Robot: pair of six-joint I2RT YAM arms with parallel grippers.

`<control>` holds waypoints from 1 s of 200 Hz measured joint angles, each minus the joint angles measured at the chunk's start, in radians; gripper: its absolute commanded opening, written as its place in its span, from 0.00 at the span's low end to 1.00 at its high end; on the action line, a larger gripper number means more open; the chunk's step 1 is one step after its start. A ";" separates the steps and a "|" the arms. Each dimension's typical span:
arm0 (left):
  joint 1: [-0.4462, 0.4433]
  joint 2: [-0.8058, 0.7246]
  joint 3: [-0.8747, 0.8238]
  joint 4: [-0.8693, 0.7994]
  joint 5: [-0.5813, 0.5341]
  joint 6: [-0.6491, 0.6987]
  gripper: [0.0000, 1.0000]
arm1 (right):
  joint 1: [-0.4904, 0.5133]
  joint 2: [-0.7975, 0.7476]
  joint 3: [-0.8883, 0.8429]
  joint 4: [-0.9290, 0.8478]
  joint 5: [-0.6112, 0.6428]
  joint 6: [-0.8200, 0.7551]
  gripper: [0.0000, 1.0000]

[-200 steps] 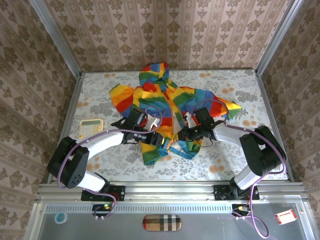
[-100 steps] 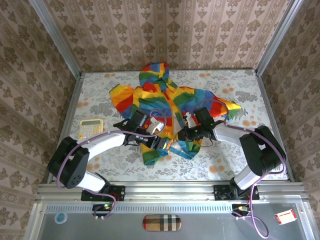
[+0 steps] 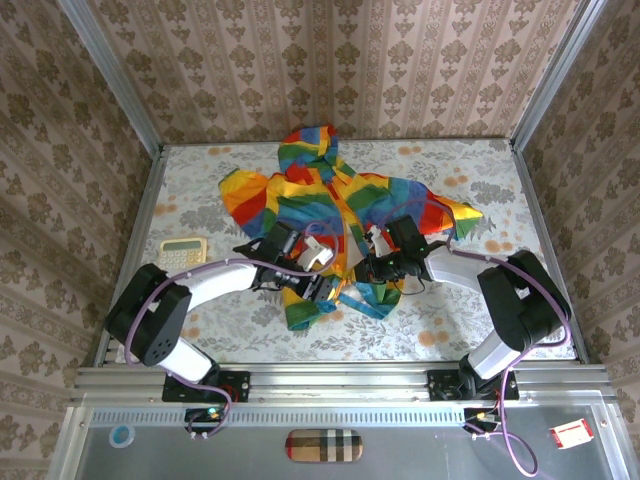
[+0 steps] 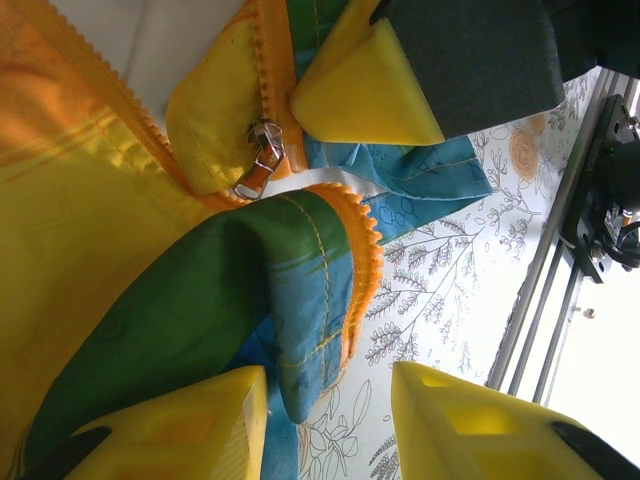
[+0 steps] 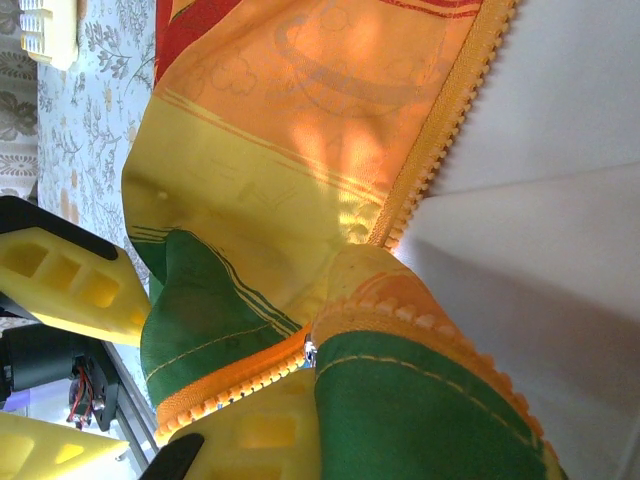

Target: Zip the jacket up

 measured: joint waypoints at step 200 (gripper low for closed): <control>-0.009 0.003 -0.169 0.650 0.103 -0.454 0.00 | -0.073 -0.259 -0.010 -0.127 -0.094 -0.065 0.00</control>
